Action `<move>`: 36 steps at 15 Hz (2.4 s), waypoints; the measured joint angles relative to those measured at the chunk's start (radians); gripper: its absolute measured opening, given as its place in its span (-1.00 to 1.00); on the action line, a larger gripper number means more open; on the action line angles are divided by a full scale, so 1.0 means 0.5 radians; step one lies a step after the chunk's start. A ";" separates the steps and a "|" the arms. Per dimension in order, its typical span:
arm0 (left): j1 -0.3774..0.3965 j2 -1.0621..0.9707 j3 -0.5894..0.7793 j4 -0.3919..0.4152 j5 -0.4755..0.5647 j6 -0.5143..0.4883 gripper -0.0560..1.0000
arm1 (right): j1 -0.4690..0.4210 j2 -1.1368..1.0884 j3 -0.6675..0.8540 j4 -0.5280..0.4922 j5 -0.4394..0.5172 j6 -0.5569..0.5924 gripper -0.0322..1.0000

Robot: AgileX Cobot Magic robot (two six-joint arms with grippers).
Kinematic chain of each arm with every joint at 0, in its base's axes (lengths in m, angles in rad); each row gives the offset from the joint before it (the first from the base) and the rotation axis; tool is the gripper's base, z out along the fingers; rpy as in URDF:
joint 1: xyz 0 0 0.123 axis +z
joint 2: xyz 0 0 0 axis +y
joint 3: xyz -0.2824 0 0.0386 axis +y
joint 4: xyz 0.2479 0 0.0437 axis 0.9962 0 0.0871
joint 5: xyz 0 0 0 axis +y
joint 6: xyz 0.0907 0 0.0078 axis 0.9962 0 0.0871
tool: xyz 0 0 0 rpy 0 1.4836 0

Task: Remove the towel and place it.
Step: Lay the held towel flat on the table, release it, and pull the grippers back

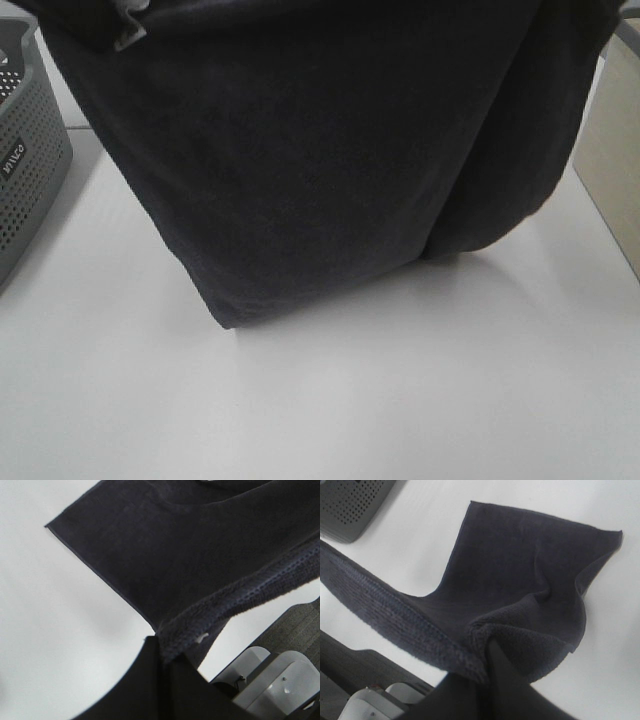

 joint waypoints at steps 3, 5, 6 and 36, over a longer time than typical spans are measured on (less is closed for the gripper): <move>0.000 -0.098 0.226 -0.018 -0.008 -0.004 -0.89 | 0.000 -0.116 0.300 0.020 -0.006 0.056 -0.92; 0.000 -0.172 0.384 -0.014 -0.014 -0.006 -0.89 | 0.000 -0.198 0.482 0.044 -0.012 0.100 -0.92; 0.000 -0.244 0.500 -0.060 -0.016 0.000 -0.89 | 0.000 -0.260 0.612 0.090 -0.014 0.136 -0.92; -0.656 0.588 1.058 -0.356 -0.050 0.326 -0.89 | 0.000 -0.042 1.896 0.092 -0.280 -0.002 -0.92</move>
